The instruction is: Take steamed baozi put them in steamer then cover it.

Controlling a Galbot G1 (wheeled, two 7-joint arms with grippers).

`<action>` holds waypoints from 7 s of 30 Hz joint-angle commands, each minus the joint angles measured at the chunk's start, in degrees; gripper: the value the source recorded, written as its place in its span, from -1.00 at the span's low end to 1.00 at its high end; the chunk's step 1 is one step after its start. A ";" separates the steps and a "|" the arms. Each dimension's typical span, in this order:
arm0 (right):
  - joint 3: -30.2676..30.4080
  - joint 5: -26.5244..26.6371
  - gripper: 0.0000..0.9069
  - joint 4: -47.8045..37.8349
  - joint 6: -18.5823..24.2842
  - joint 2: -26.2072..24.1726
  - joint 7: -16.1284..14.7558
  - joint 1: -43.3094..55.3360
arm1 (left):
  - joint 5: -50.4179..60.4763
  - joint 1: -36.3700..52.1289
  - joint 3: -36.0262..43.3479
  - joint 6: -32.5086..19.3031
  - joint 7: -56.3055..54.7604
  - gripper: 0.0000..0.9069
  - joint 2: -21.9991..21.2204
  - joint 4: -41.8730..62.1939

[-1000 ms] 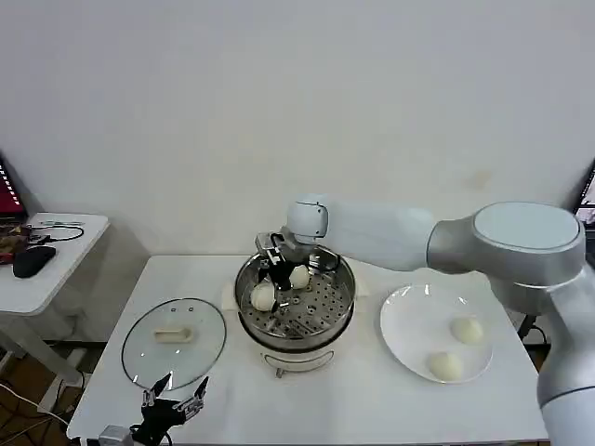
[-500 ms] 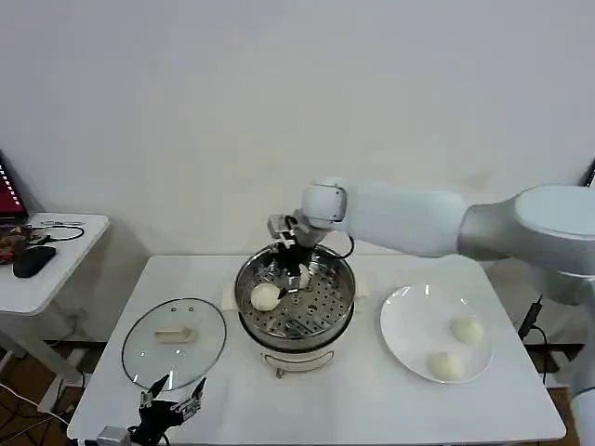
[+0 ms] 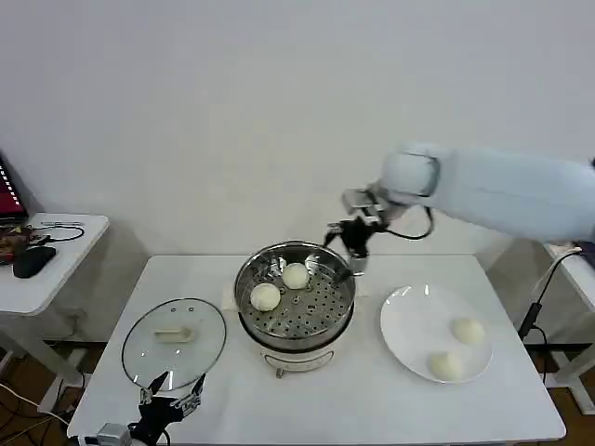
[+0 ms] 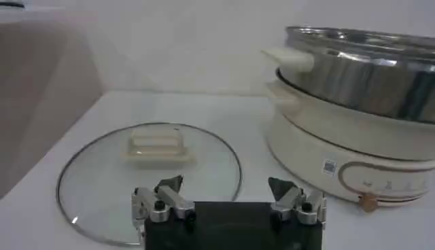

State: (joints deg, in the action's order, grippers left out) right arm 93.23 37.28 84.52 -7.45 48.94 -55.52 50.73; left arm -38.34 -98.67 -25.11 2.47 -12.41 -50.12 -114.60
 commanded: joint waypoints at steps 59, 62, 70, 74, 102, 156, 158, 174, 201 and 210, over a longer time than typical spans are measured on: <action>-11.41 -21.28 1.00 -7.04 3.85 -19.32 -2.02 -32.63 | -0.87 -1.96 -2.66 0.78 -0.02 1.00 -0.71 -1.45; -11.82 -20.92 0.93 -7.60 3.33 -19.07 -2.09 -32.80 | -0.83 -1.99 -2.73 0.78 -0.04 1.00 -0.80 -1.49; -12.68 -20.65 0.38 -7.97 2.44 -19.10 -2.68 -33.62 | -0.74 -2.47 -2.86 0.74 -0.01 1.00 -0.99 -1.57; -13.33 -19.98 0.38 -8.00 2.24 -19.33 -3.07 -34.24 | -0.71 -2.44 -2.85 0.75 -0.02 1.00 -1.01 -1.68; -7.14 -14.67 0.27 -2.30 7.45 -15.94 -4.23 -7.74 | -0.60 -3.29 -2.74 0.58 -0.14 1.00 -0.46 -2.36; -17.52 -30.40 0.27 4.22 29.58 7.07 7.18 -14.82 | -0.44 -4.12 -1.85 0.54 0.01 1.00 -0.49 -3.35; -17.30 -32.13 0.27 4.64 30.31 7.01 7.48 -15.18 | -0.43 -4.09 -1.85 0.54 0.02 1.00 -0.42 -3.29; -15.94 -41.82 0.27 5.26 33.80 7.38 8.44 -17.96 | -0.45 -4.06 -1.66 0.55 0.01 1.00 -0.51 -3.39; -17.92 -45.10 1.00 1.19 34.87 8.68 10.13 -20.46 | -0.50 -3.95 -1.43 0.55 0.01 1.00 -0.35 -3.37; -19.68 -36.57 1.00 0.94 28.75 2.02 10.33 -13.96 | -0.48 -3.33 -0.70 0.67 -0.04 1.00 -0.28 -3.33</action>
State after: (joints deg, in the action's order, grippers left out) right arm 74.74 -5.13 85.83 25.65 55.87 -45.30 32.28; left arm -38.84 -102.00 -25.83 3.09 -12.44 -50.45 -117.93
